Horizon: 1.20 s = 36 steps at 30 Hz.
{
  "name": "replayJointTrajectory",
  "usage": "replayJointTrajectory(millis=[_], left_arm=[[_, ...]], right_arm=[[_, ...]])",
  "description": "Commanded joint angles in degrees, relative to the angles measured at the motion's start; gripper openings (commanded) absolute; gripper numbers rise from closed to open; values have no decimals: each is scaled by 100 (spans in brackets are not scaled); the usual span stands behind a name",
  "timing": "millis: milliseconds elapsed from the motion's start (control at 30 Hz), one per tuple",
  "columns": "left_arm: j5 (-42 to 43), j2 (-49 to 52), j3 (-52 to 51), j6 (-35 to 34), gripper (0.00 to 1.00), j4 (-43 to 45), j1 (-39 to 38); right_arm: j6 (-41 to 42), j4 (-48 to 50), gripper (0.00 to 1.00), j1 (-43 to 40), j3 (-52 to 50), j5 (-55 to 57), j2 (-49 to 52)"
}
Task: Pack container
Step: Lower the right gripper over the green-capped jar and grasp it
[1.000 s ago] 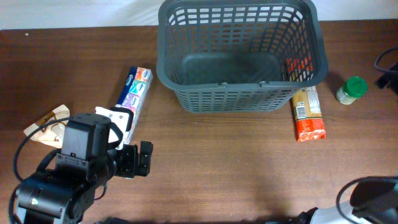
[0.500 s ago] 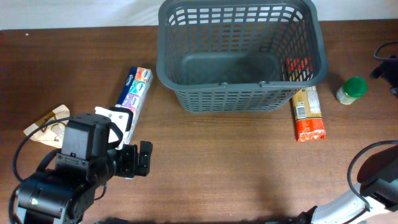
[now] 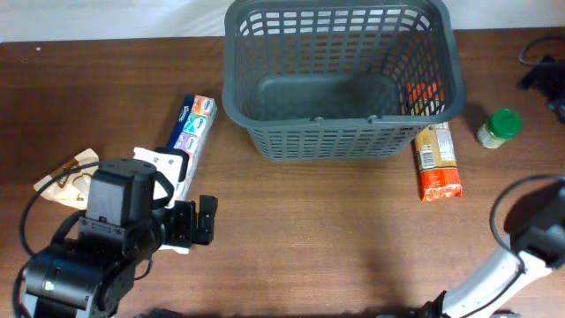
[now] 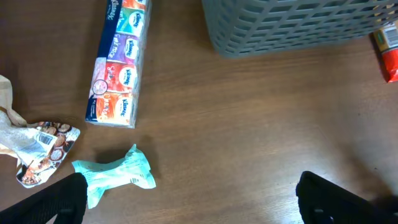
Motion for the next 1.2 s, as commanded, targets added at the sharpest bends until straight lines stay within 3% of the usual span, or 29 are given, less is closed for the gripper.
replayJointTrajectory(millis=[0, 433, 1167], left_arm=[[-61, 15, 87, 33, 100, -28, -28], [-63, 15, 87, 33, 100, -155, -28], [-61, 15, 87, 31, 100, -133, -28]], right_arm=[[-83, -254, 99, 96, 682, 365, 614], [-66, -713, 99, 90, 798, 1051, 1740], [-479, -262, 99, 407, 798, 566, 1801]])
